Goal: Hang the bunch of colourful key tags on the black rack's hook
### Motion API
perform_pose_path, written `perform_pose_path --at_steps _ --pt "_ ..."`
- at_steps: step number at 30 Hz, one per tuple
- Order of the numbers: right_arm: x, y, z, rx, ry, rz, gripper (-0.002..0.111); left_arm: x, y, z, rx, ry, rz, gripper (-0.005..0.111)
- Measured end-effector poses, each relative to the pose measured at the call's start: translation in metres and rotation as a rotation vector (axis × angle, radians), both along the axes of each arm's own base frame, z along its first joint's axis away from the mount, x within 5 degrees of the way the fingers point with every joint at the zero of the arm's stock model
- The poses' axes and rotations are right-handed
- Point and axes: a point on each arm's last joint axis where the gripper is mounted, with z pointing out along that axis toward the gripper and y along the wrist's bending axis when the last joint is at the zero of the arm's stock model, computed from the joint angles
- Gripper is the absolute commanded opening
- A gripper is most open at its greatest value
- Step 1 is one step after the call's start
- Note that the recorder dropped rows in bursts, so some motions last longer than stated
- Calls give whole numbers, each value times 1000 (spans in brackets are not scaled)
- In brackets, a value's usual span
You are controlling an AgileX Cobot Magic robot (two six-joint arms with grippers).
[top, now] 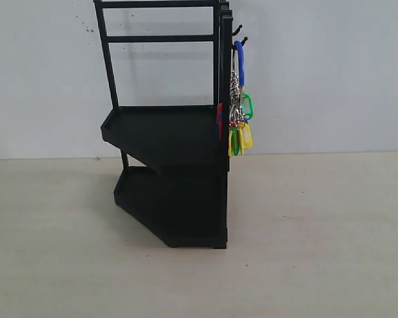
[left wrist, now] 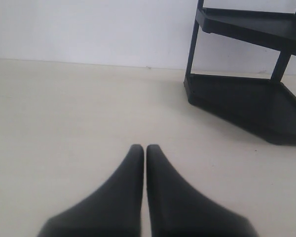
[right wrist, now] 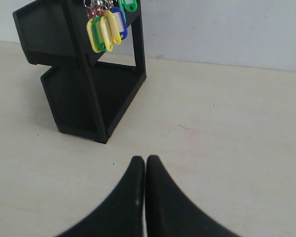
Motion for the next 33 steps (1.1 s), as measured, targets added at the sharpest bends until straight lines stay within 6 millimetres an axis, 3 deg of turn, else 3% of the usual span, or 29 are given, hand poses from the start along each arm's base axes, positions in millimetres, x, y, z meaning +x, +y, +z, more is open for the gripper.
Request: perform_pose_path --at_steps 6,11,18,22,26,27,33 --pt "-1 -1 1 1 -4 -5 0 0 0 0 0 0 0 4" --pt "-14 -6 11 24 -83 -10 0 0 0 0 0 0 0 4" --pt "-63 -35 35 62 -370 -129 0 0 0 0 0 0 0 4" --pt "-77 -44 13 50 -444 -256 0 0 0 0 0 0 0 4" --pt "-70 -40 -45 30 -386 -261 0 0 0 0 0 0 0 4" --pt "-69 -40 -52 39 -365 -265 0 0 0 0 0 0 0 4" --pt "-69 -45 -61 83 -282 -333 0 0 0 0 0 0 0 4"
